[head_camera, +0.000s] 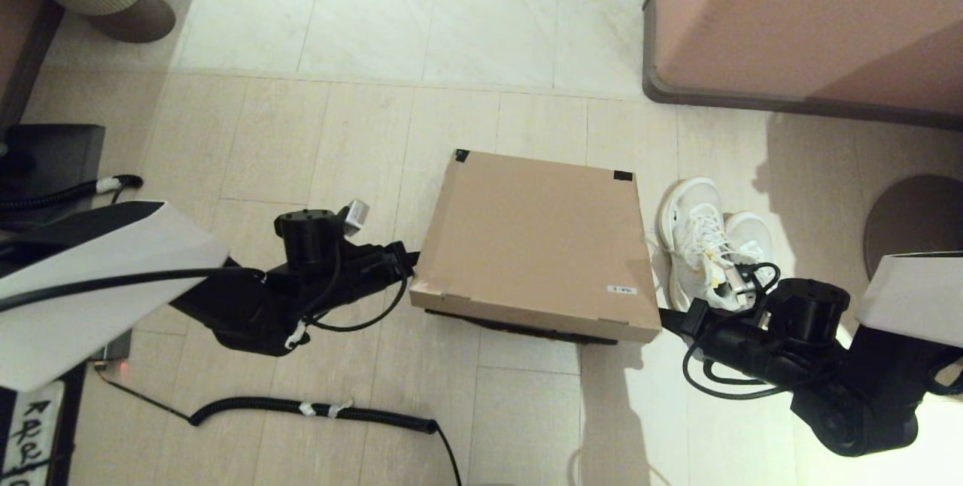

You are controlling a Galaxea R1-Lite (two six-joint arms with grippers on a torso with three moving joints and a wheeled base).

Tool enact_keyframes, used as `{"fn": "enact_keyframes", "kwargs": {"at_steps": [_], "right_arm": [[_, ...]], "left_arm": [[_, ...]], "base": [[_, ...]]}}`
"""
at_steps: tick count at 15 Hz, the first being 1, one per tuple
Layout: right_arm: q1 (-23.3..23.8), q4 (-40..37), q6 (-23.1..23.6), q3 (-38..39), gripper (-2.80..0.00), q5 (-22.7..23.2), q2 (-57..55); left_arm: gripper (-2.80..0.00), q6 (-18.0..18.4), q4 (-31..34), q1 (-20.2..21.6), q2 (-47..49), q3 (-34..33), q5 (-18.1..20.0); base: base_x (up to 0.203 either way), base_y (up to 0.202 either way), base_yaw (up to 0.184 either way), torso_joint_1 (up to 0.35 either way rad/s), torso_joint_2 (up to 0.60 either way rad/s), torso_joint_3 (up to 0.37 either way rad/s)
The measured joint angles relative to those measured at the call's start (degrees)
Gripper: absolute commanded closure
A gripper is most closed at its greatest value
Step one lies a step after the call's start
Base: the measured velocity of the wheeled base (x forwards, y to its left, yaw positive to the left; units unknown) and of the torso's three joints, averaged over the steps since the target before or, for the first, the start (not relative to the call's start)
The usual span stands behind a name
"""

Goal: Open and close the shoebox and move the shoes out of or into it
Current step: Open the shoe box

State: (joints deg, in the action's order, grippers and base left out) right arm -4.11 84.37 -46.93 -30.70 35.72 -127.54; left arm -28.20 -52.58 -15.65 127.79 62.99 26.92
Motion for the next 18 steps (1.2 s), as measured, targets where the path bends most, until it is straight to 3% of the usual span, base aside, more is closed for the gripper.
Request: {"fn": "enact_keyframes", "kwargs": {"at_steps": [4, 6, 14, 18], "right_arm": [[0.2, -0.1, -0.9, 0.0, 0.00, 0.0, 1.3], [0.3, -0.1, -4.3, -0.1, 0.00, 0.2, 3.4], [0.2, -0.2, -28.6, -5.4, 0.00, 5.0, 14.1], [0.9, -0.4, -36.9, -13.8, 0.00, 5.5, 15.7]], "left_arm": [[0.00, 0.0, -1.9, 0.0, -0.8, -1.1, -0.1], [0.00, -0.1, -1.9, 0.0, -1.8, -1.2, -0.1], [0.00, -3.5, -1.4, -1.2, -7.1, 1.1, -0.3], [0.00, -5.0, -1.0, -1.9, -7.5, 6.1, -0.5]], "base": [[0.000, 0.000, 0.000, 0.000, 0.00, 0.000], [0.000, 0.000, 0.000, 0.000, 0.00, 0.000], [0.000, 0.000, 0.000, 0.000, 0.00, 0.000], [0.000, 0.000, 0.000, 0.000, 0.00, 0.000]]}}
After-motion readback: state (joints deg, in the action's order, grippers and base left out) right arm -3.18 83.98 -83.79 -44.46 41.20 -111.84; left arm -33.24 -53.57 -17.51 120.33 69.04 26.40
